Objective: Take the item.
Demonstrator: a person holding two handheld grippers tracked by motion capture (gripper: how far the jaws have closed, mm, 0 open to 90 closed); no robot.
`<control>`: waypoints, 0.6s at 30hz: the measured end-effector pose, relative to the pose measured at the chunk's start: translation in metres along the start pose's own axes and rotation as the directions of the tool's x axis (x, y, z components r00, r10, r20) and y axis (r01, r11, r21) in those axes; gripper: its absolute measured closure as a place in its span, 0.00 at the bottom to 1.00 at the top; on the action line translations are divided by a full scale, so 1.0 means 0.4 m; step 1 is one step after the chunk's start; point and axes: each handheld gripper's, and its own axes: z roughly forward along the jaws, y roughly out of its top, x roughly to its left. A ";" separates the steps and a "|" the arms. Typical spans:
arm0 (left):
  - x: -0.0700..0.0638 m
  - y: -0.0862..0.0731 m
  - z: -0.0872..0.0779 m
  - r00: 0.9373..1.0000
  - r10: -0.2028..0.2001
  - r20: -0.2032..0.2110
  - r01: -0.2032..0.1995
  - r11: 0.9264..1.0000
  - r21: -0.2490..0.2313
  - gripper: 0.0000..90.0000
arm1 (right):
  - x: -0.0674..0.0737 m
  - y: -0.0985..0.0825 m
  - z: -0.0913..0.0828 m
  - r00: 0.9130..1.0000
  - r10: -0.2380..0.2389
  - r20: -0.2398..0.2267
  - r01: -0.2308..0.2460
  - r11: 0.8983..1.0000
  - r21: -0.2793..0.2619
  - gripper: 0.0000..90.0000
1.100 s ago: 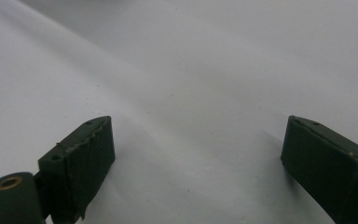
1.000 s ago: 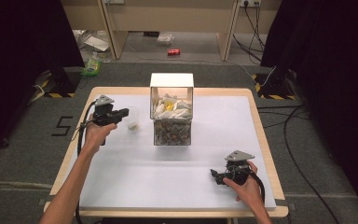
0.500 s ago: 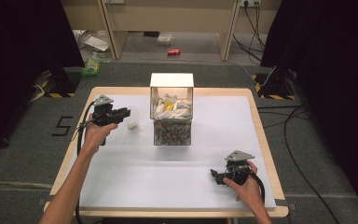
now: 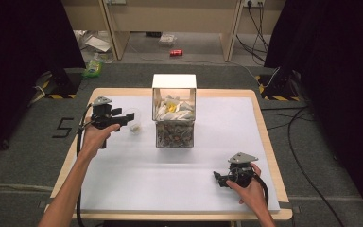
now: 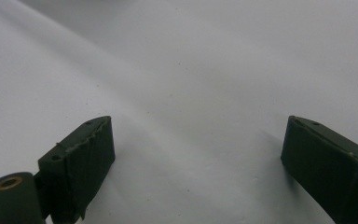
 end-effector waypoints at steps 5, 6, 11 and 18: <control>-0.011 0.000 -0.012 1.000 0.006 -0.008 -0.006 1.000 -0.006 0.17 | 0.000 0.000 0.000 1.000 -0.002 0.000 0.002 1.000 0.000 0.12; -0.013 0.000 -0.014 1.000 0.010 -0.007 -0.010 1.000 -0.010 0.16 | 0.000 0.000 0.000 1.000 0.002 0.000 -0.002 1.000 0.001 0.12; -0.022 -0.005 -0.027 1.000 0.011 0.006 -0.011 1.000 -0.019 0.16 | 0.000 0.000 0.000 1.000 0.000 0.000 0.000 1.000 0.000 0.12; -0.030 -0.018 -0.050 1.000 0.002 0.016 -0.002 1.000 -0.027 0.16 | 0.000 0.000 0.000 1.000 0.000 -0.001 0.000 1.000 0.001 0.12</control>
